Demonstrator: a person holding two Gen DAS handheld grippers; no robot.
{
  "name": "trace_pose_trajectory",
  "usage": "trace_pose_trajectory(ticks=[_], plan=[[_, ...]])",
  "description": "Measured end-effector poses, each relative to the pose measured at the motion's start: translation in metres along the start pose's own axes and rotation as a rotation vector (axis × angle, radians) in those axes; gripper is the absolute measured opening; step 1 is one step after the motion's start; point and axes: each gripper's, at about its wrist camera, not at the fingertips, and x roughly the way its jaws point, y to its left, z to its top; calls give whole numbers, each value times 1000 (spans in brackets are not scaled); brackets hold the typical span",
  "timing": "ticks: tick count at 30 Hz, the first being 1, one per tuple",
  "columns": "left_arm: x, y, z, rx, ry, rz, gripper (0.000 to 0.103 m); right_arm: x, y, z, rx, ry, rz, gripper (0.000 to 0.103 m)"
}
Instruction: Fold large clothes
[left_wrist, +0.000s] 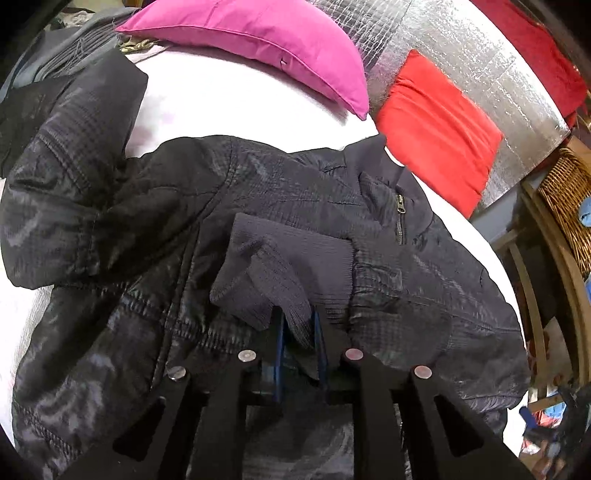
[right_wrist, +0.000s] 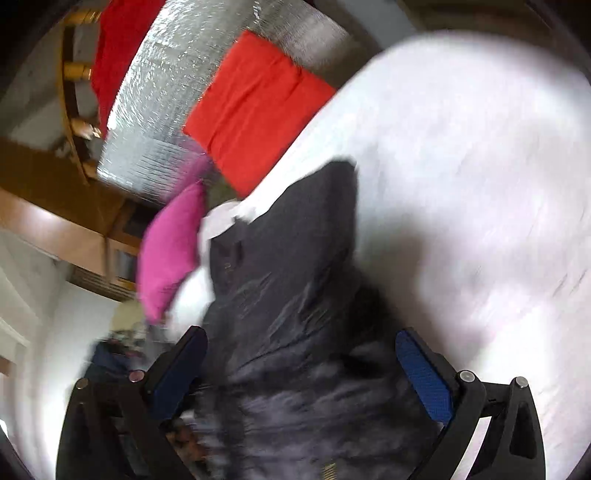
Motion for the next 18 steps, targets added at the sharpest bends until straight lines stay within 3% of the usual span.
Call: trace_pose_trajectory(ticks=[2,4,6,9,12,14,16,17,18], plan=[[-2,0,-1,7,-2,6,17,23,11,8,-108,33,-68,103],[-1,-2,1,16,1,12,17,44,13,12,-188,83,-113,93],[-2,-6,3,30,1,15,17,66,20,13,-254,168,-145,35],[-10,-14,5,75,-31,-9,18,55,36,6,-369,138,-183,26],[-1,-20,0,106,-18,-16,18,67,23,7,-373,140,-261,25],[14,-19,-7,116,16,24,18,70,16,5,-369,153,-229,30],[14,-18,-9,121,-1,25,18,58,5,12,-274,133,-162,48],[13,-18,-9,121,-2,24,18,50,-3,17,-220,113,-127,81],[12,-18,-9,126,-2,23,18,44,-8,21,-192,88,-108,91]])
